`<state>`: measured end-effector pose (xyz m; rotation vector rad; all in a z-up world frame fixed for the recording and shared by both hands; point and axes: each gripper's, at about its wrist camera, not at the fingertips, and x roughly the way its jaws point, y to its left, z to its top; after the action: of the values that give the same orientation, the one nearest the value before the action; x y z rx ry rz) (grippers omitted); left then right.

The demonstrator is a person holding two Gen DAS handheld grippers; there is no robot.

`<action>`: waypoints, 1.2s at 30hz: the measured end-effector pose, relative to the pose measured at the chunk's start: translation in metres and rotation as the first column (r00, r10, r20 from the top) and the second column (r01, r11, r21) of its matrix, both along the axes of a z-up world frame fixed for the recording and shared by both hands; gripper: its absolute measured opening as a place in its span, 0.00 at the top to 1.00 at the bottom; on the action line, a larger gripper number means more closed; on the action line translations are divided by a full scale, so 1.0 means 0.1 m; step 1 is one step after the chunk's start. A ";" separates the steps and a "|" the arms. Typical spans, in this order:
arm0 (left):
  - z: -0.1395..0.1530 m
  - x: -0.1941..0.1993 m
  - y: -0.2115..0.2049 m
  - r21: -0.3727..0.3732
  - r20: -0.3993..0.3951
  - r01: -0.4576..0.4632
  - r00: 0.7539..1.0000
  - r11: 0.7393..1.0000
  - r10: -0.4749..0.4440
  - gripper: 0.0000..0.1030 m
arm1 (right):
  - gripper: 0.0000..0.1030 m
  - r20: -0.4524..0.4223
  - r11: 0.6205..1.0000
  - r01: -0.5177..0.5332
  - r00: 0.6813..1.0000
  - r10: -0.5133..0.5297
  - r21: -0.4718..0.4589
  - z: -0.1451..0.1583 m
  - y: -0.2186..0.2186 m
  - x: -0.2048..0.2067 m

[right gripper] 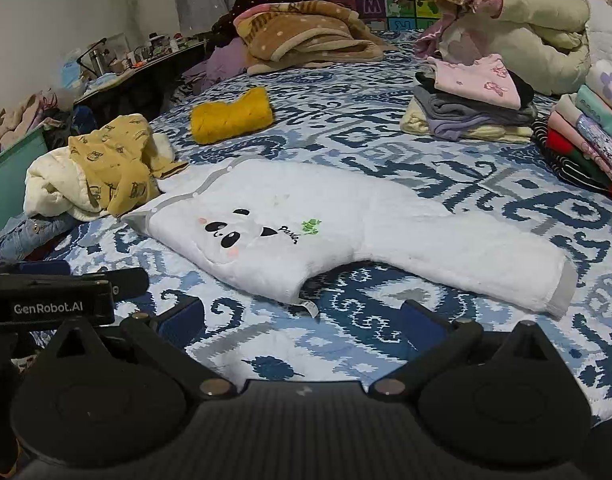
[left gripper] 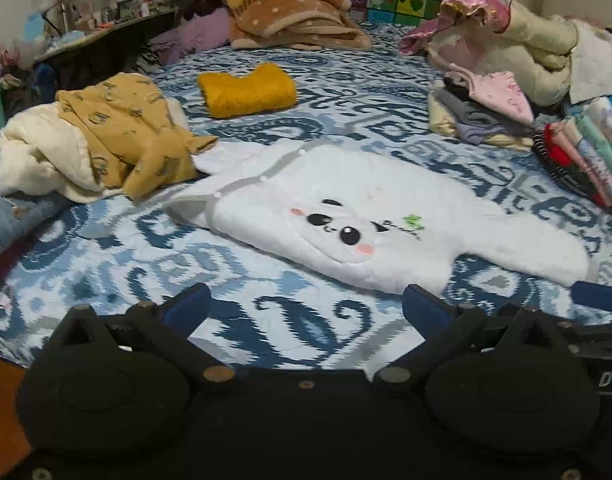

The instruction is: Fold clothes

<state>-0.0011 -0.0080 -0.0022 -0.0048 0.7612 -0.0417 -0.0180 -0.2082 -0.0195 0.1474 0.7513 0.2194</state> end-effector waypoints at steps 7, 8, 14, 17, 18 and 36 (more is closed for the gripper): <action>0.05 -0.01 -0.02 -0.012 0.023 0.013 1.000 1.000 -0.013 0.00 | 0.00 -0.002 1.000 -0.001 1.000 0.001 -0.001 0.00 0.01 0.01; 0.05 -0.01 -0.01 -0.015 0.021 0.011 1.000 1.000 -0.011 0.00 | 0.00 -0.002 1.000 -0.001 1.000 0.001 -0.001 0.00 0.01 0.01; 0.05 0.01 0.00 -0.021 0.019 -0.001 1.000 1.000 0.001 0.00 | 0.00 -0.004 1.000 -0.004 1.000 0.004 0.000 -0.01 0.01 0.02; 0.06 0.02 0.00 -0.018 0.019 0.001 1.000 1.000 -0.001 0.00 | 0.00 -0.006 1.000 -0.004 1.000 0.004 -0.001 -0.02 0.01 0.03; 0.06 0.03 0.00 -0.018 0.019 0.000 1.000 1.000 0.000 0.00 | 0.00 -0.007 1.000 -0.003 1.000 0.003 0.001 -0.02 0.01 0.04; -0.19 0.54 0.20 -0.021 0.063 -0.012 0.998 1.000 0.013 0.02 | 0.00 -0.001 0.998 0.055 0.998 -0.055 0.020 -0.39 -0.25 0.48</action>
<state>0.0531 0.0118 -0.0217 -0.0278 0.6979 -0.0378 0.0297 -0.2336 -0.0588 0.1869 0.7446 0.1741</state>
